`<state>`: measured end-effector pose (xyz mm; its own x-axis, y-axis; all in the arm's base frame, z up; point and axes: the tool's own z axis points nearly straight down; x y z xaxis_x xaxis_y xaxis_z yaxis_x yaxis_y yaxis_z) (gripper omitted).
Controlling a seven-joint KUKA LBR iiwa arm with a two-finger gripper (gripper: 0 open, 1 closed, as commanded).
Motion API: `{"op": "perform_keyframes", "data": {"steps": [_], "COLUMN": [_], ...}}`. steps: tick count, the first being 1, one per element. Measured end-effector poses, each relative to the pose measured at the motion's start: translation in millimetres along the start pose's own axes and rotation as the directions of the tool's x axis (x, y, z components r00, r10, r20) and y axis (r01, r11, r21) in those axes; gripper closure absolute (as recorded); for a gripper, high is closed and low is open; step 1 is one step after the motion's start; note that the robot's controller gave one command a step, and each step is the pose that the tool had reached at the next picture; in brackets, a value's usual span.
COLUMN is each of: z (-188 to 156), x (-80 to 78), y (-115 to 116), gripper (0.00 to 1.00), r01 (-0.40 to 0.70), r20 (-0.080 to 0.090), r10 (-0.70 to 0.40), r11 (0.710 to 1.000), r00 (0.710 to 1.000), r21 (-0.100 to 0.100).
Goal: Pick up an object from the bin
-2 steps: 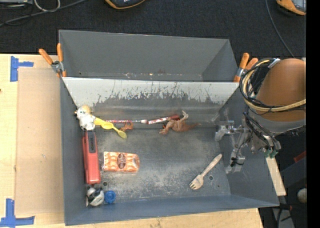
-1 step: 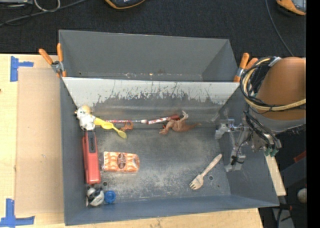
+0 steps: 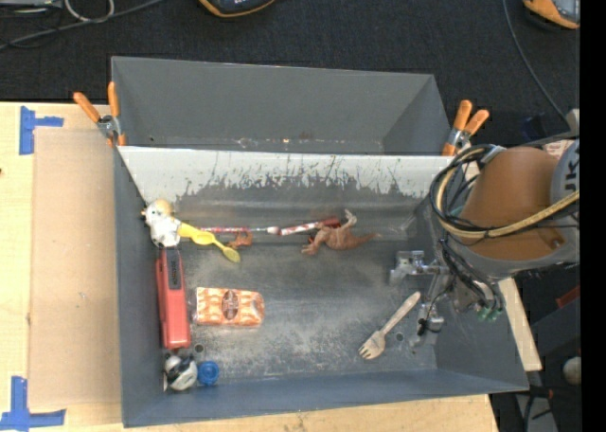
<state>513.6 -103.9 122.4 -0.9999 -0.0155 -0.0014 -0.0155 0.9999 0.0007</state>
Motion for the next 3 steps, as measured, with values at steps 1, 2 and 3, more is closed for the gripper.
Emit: {"op": "perform_keyframes", "data": {"steps": [1, 2, 3], "z": [53.6, 52.4, 52.4], "x": [8.2, 12.7, 12.6], "y": [47.0, 68.0, 68.0], "gripper": [0.0, 1.0, 1.0], "r01": [0.119, 0.064, 0.064], "r20": [0.005, -0.002, -0.002], "r10": [-0.119, -0.064, -0.064], "r11": [0.993, 0.998, 0.998], "r00": [0.993, 0.998, 0.998], "r21": [0.002, 0.002, 0.002]}}
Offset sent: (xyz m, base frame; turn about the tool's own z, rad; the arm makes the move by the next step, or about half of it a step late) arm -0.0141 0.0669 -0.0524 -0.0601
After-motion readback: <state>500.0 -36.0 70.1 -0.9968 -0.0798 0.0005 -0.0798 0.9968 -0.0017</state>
